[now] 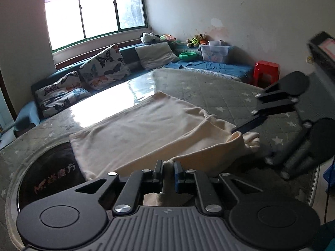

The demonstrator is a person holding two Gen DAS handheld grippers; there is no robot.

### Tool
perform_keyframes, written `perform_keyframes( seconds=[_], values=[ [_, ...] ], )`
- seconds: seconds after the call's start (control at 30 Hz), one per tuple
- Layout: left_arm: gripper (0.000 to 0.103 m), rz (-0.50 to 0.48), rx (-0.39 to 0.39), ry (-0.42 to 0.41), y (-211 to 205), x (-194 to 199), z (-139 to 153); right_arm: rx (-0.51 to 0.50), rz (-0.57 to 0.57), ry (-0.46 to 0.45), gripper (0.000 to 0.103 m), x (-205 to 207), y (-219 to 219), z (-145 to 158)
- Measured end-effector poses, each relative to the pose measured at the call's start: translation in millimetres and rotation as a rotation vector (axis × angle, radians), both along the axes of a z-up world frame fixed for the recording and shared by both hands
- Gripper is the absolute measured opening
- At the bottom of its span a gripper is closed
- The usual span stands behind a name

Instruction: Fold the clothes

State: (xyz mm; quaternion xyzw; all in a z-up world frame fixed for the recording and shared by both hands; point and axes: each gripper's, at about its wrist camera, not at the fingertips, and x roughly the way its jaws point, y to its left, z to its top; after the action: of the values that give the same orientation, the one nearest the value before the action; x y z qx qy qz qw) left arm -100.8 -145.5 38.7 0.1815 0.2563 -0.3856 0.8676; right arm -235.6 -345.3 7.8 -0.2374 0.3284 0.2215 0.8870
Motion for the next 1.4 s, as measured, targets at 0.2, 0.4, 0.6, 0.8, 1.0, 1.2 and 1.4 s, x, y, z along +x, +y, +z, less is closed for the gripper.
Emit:
perform_keyframes(
  seconds=[0.2,0.4,0.6,0.8,1.0,1.2,1.4],
  values=[
    [0.045,0.016,0.036,-0.018,12.2,-18.4,-8.6,0.092,-0.049,0.084,0.015,24.4,-8.0,-1.5],
    [0.046,-0.002,0.137,-0.097,19.9,-38.8,-27.9,0.137,-0.084,0.084,0.012,28.4,-12.7,4.9],
    [0.011,0.000,0.162,-0.104,27.2,-36.4,-34.3,0.158,-0.107,0.057,0.009,22.6,-12.0,7.5],
    [0.005,0.016,0.085,-0.076,42.5,-44.9,-15.5,0.177,-0.080,0.008,0.008,3.4,-8.8,22.8],
    [0.005,-0.034,0.051,-0.046,64.1,-84.9,7.5,0.194,-0.001,0.021,0.008,-41.7,-9.1,51.1],
    [0.005,-0.051,0.025,-0.051,73.3,-102.6,23.9,0.197,0.044,0.074,0.008,-76.9,-5.5,68.2],
    [0.005,-0.026,0.010,-0.086,58.8,-62.0,35.6,0.219,-0.021,0.067,0.008,-43.5,-19.5,76.6]
  ],
)
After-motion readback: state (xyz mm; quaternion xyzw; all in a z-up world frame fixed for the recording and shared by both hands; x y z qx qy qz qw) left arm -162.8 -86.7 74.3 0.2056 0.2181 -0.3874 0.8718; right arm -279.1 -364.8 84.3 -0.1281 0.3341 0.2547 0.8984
